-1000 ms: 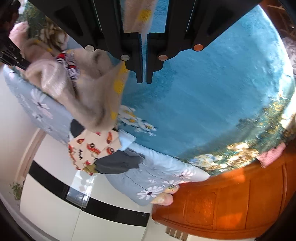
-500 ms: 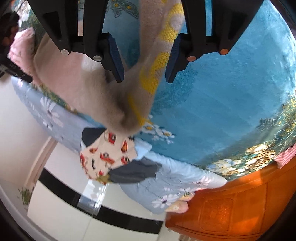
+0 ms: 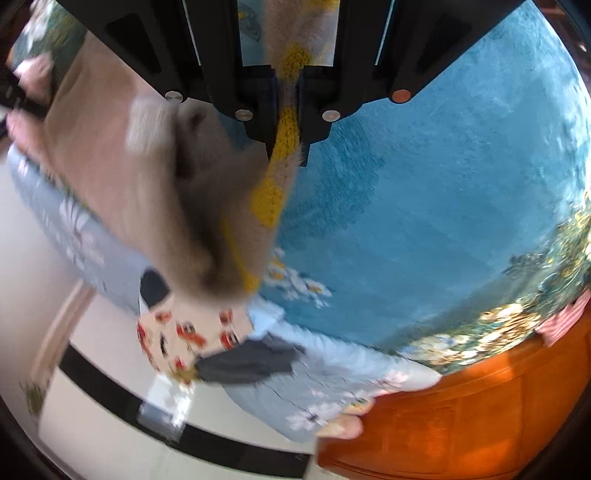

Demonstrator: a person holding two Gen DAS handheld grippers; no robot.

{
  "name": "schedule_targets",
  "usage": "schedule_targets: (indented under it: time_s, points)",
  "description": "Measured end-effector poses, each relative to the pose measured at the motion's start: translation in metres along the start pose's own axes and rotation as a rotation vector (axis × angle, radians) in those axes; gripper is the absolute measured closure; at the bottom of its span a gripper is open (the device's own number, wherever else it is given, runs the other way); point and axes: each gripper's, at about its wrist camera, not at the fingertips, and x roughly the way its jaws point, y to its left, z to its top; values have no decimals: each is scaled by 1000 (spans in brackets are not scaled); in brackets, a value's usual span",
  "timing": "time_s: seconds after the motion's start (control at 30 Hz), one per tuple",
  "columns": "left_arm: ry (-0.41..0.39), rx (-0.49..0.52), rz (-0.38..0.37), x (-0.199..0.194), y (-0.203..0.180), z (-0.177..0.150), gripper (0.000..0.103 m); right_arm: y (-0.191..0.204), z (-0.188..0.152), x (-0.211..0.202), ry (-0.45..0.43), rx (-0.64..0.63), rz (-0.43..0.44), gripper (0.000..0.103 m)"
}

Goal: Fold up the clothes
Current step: 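Hold the sweater with both grippers and shake it open in the air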

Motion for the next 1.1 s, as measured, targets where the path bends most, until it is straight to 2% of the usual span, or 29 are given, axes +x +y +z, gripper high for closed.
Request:
schedule_targets:
  time_s: [0.07, 0.13, 0.17, 0.2, 0.27, 0.3, 0.47, 0.63, 0.67, 0.7, 0.77, 0.8, 0.87, 0.97, 1.1]
  points:
    - [-19, -1, -8, -8, 1, 9, 95, 6, -12, 0, 17, 8, 55, 89]
    - [-36, 22, -13, -15, -4, 16, 95, 20, -27, 6, 44, -21, 90, 67]
    - [-39, 35, -14, -18, -8, 18, 95, 27, -35, 9, 57, -35, 108, 62]
    - [-43, 48, -16, -20, -12, 19, 95, 36, -41, 13, 65, -71, 103, 61]
    - [-46, 64, -22, -24, -17, 20, 95, 53, -51, 23, 72, -170, 51, 57]
    - [-47, 69, -26, -26, -19, 19, 95, 60, -54, 29, 73, -220, -3, 54]
    - [-61, 65, -29, -35, -18, 16, 95, 73, -57, 55, 105, -335, -184, 53]
    - [-87, 59, -40, -44, -15, 19, 95, 90, -62, 70, 120, -439, -325, 53]
    - [-93, 57, -47, -47, -15, 20, 95, 92, -63, 71, 118, -450, -350, 56]
    - [-100, 53, -56, -50, -15, 23, 95, 91, -62, 72, 114, -444, -365, 60]
    - [-125, 50, -69, -60, -15, 28, 95, 84, -56, 66, 104, -393, -353, 74]
    - [-141, 52, -75, -66, -16, 31, 95, 76, -49, 58, 90, -345, -332, 85]
    - [-175, 56, -92, -79, -17, 38, 96, 62, -34, 41, 44, -272, -322, 89]
    - [-224, 68, -136, -101, -22, 51, 96, 42, -8, 9, -45, -191, -335, 90]
    - [-307, 127, -159, -135, -41, 69, 96, 26, 21, -32, -171, -152, -391, 90]
